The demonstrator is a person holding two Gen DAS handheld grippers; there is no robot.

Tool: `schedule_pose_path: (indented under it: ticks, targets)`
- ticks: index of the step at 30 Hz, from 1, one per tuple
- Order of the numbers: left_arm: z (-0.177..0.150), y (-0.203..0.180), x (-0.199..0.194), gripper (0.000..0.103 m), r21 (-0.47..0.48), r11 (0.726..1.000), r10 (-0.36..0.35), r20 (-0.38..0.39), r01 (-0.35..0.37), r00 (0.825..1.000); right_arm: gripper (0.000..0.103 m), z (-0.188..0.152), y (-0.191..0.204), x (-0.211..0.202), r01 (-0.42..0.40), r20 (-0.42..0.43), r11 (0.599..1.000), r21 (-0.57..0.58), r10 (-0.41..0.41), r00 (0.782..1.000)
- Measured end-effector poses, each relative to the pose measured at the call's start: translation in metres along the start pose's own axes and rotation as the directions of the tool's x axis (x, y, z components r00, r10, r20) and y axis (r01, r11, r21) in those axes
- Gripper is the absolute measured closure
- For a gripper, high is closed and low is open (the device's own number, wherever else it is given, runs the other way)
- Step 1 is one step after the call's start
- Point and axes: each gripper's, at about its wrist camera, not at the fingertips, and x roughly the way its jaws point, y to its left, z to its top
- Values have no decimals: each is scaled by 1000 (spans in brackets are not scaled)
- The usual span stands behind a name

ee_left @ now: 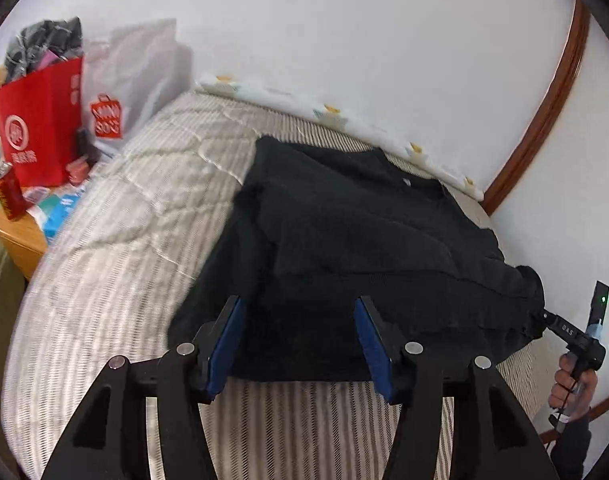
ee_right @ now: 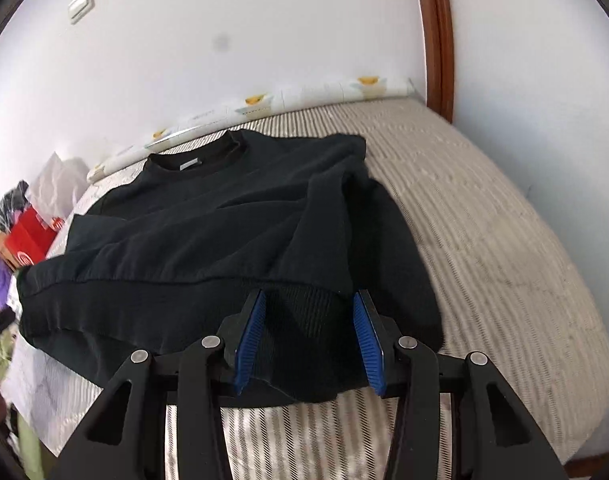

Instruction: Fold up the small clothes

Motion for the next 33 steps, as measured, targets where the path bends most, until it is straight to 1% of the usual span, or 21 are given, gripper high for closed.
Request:
schedule_pose_path:
  ticks: [1, 3, 5, 6, 8, 9, 13, 15, 20, 26, 33]
  targets:
    - [-1, -1, 5, 50, 3, 1000, 1, -13, -1, 1000, 59, 0, 1, 3, 2, 0, 1000, 4, -2, 1000]
    - [-1, -3, 18, 55, 7, 1000, 8, -41, -7, 999, 66, 1, 3, 9, 14, 7, 1000, 4, -14, 1000]
    - [-1, -3, 28, 70, -7, 1000, 1, -68, -2, 998, 87, 4, 7, 9, 40, 19, 999, -7, -40, 999]
    - [0, -2, 30, 74, -17, 1000, -13, -74, 12, 997, 90, 6, 8, 7, 34, 28, 999, -13, -33, 999]
    - [6, -2, 31, 91, -30, 999, -31, -69, 29, 997, 94, 12, 11, 1, 3, 53, 1000, -26, -2, 999]
    - [9, -3, 30, 94, -32, 999, -37, -62, 35, 997, 95, 15, 11, -1, -4, 66, 1000, -28, 5, 998]
    - [30, -4, 22, 96, -47, 997, -63, -9, 63, 998, 95, 37, 7, -12, -48, 131, 999, -1, 47, 990]
    - [40, -7, 22, 96, -48, 997, -63, 18, 63, 998, 95, 50, 5, -13, -72, 150, 997, 20, 68, 986]
    - [65, -15, 33, 96, -35, 999, -38, 53, 40, 998, 96, 81, 10, -1, -87, 175, 996, 34, 80, 981]
    - [90, -17, 60, 96, -16, 1000, -3, 52, 3, 999, 96, 103, 4, 29, -104, 161, 991, 78, 90, 983]
    - [101, -15, 94, 96, -13, 1000, 26, 7, -26, 1000, 95, 110, -2, 82, -70, 71, 993, 92, 64, 995]
